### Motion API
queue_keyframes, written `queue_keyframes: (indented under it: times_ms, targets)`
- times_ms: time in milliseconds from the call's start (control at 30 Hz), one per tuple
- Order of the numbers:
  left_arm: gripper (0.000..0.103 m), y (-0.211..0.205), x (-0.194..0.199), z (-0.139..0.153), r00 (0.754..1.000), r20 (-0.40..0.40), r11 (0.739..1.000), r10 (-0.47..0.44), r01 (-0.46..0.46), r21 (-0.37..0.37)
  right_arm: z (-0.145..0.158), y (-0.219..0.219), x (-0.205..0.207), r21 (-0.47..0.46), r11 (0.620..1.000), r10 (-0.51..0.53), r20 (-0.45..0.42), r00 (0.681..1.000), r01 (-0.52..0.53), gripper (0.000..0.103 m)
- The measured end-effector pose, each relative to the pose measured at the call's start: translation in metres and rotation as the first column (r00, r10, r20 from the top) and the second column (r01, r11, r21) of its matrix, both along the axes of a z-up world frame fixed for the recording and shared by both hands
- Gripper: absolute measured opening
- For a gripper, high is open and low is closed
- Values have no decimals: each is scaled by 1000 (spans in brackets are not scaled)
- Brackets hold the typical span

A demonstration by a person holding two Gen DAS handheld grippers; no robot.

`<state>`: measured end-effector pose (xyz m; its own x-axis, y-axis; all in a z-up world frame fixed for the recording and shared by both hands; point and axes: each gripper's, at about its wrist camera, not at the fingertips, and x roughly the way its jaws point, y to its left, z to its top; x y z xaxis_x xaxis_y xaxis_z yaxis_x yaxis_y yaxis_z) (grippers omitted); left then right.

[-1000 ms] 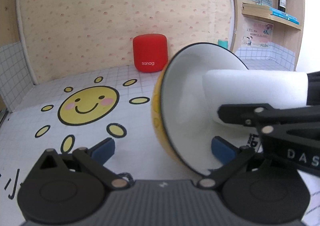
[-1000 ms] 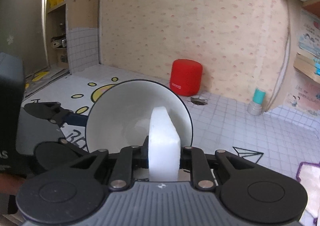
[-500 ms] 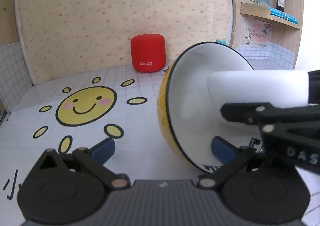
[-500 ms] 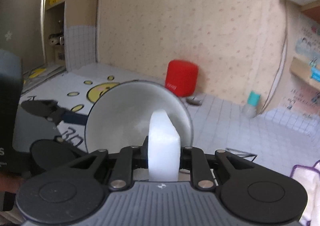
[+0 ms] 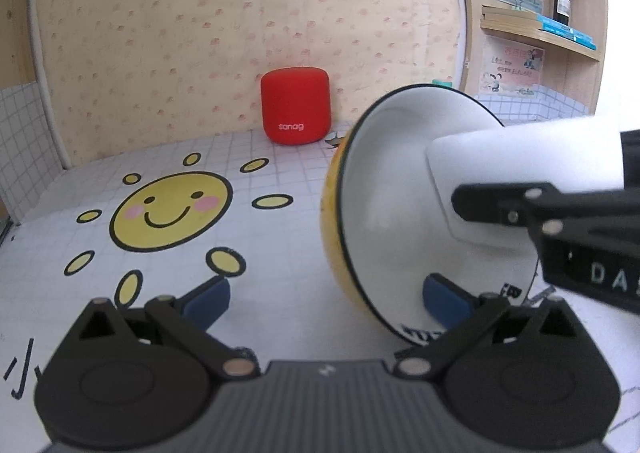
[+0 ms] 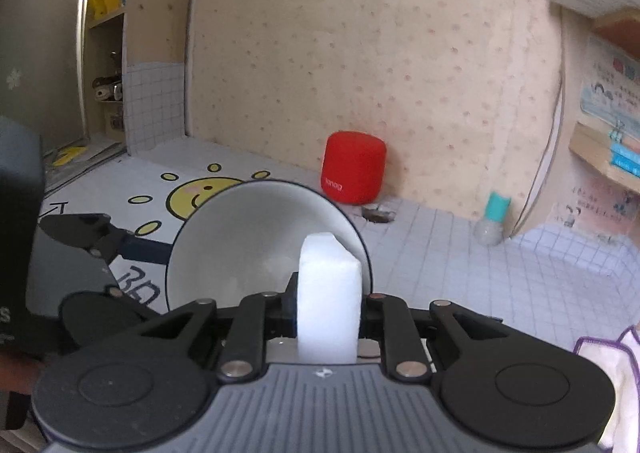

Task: Clean bowl
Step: 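Hold the bowl with the left gripper while the right gripper scrubs along the rim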

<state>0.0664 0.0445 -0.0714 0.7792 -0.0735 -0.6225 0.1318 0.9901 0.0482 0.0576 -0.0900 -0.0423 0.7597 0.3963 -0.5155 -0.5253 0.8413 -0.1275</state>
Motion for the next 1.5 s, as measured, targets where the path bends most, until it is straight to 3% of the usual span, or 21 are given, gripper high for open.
queue_keyframes:
  times_ms: [367,633,900,1133,1500]
  targets:
    - [103,-8,5,-1,1000,-7,1000,-13,13,-7,-3,-9,2,10,1000,-13,-34,999,13,17]
    - [103,-12,6,-2,1000,-4,1000,-22,22,-14,12,-7,2,23,1000,-15,29,999,15,17]
    - [103,-16,6,-2,999,5,999,-34,34,7,-4,-14,4,6,1000,-20,-39,999,21,17]
    - [102,-14,6,-3,999,2,999,-32,32,-10,9,-13,2,31,999,-19,17,1000,18,17]
    - [102,-19,7,-4,999,0,999,-45,45,-8,-5,-23,4,26,999,-28,-51,998,29,17]
